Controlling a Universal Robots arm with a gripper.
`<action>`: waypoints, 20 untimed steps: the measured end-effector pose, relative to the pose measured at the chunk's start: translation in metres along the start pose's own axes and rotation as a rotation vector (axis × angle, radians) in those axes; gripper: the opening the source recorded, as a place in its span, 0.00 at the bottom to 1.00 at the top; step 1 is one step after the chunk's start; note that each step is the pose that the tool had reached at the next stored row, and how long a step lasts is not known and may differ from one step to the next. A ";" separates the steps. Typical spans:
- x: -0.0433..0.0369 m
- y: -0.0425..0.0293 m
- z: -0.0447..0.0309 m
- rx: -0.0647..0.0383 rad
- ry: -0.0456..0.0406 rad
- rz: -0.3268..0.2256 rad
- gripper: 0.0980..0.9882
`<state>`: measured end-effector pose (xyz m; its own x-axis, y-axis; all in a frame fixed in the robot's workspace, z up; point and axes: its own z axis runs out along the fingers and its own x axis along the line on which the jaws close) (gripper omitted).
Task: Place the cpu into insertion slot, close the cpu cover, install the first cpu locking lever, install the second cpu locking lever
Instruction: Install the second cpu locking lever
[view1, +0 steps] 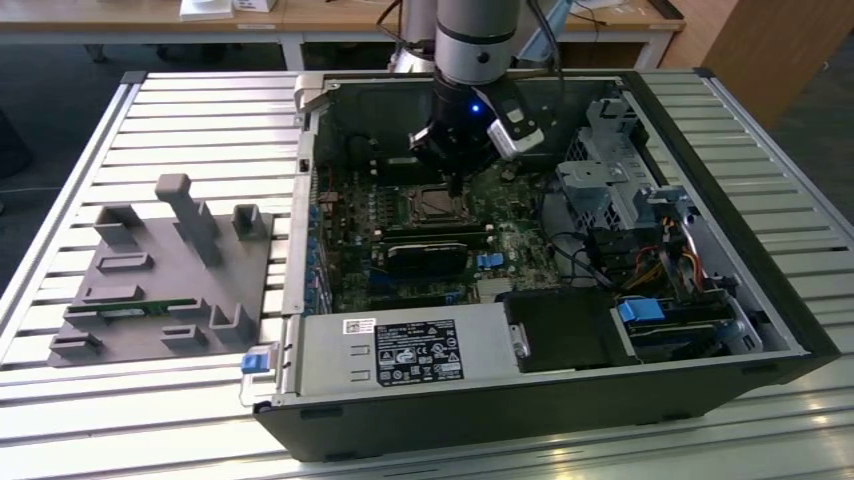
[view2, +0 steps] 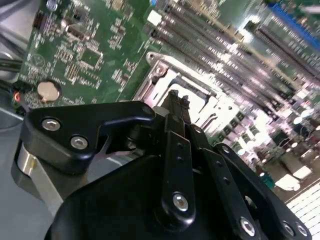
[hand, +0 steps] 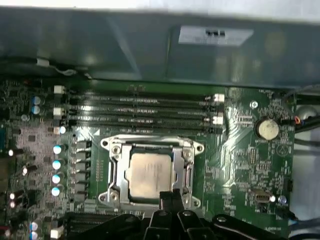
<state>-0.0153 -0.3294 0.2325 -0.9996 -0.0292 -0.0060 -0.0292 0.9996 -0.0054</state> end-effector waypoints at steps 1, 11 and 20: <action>0.0002 -0.0084 0.0001 0.000 0.0012 0.000 0.02; 0.0053 -0.0211 0.0027 -0.003 0.0070 0.000 0.02; 0.0240 -0.0281 0.0028 -0.006 0.0069 0.000 0.02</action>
<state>-0.0385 -0.3582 0.2297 -0.9996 -0.0293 0.0009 -0.0293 0.9996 0.0004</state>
